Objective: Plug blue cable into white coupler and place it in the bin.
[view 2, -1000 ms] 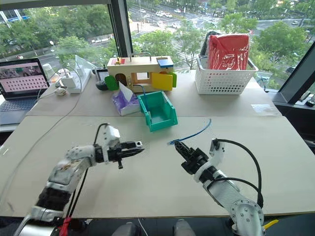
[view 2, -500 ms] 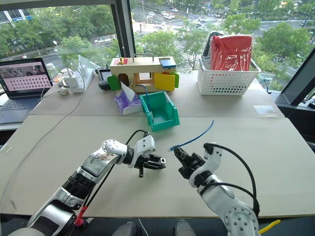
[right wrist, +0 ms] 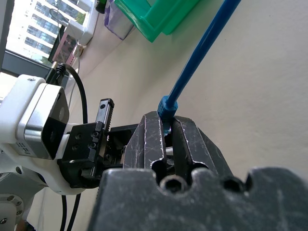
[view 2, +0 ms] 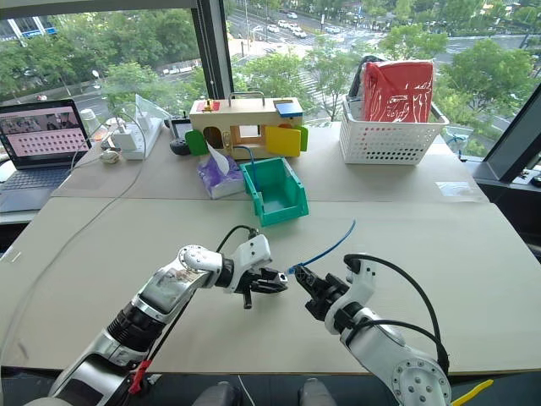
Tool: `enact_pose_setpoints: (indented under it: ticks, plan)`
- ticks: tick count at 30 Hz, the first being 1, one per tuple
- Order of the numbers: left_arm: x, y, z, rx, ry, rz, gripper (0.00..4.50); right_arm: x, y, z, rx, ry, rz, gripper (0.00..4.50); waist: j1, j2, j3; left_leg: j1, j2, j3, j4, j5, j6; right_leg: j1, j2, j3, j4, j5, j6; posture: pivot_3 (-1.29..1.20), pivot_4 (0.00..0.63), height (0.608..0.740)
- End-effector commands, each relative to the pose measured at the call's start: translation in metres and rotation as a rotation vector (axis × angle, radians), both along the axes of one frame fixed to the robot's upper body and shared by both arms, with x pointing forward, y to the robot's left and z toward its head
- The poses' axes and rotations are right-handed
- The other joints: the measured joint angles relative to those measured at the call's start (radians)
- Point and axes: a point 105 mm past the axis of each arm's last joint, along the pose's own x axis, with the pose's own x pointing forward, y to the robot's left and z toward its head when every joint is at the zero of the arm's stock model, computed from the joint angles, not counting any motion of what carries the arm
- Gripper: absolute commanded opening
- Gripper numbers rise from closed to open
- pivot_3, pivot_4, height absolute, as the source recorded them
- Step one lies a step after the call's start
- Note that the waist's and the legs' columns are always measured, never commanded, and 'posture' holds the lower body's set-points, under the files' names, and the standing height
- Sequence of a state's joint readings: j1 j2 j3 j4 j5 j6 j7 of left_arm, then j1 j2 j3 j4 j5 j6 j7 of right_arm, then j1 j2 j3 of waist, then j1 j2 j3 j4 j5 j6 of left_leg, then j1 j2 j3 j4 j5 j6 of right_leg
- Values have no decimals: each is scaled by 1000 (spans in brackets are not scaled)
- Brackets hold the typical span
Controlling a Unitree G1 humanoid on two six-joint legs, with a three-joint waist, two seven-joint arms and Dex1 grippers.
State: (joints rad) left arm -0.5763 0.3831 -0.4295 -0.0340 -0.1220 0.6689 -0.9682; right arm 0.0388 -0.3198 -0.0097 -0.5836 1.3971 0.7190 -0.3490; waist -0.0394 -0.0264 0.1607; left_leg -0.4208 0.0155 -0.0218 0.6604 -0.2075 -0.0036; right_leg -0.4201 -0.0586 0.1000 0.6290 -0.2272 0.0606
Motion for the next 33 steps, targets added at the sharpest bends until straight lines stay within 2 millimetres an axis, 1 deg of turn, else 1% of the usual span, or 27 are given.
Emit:
enact_pose_setpoints:
  ticks: [1,5,15,22,26,33]
  plan:
    - [-6,-1,-8,18,22,7,644,1,4,5,10,-19,37,0,0,0,0,0,0,0,0,0,0,0,0,0,0,0,0,0,150,733]
    - [-4,1,-7,40,-7,32,644,3,5,2,20,-5,45,0,-1,0,0,0,0,0,0,0,0,0,0,0,0,0,0,0,150,733]
    - [-3,4,-6,82,-43,96,644,2,8,1,29,4,63,0,-3,0,0,0,0,0,0,0,0,0,0,0,1,0,0,0,150,733]
    - [0,3,-5,74,-58,126,644,1,11,1,46,20,74,0,-3,0,0,1,0,0,0,0,0,0,0,0,1,0,0,0,150,733]
    - [-1,5,-8,70,-41,166,644,2,10,-3,34,37,62,0,-2,0,0,1,0,0,0,0,0,1,0,0,1,0,0,0,150,733]
    - [-2,6,-9,75,-44,178,644,7,7,-6,30,48,46,0,-3,0,0,3,0,0,0,0,0,2,0,0,1,0,0,0,150,733]
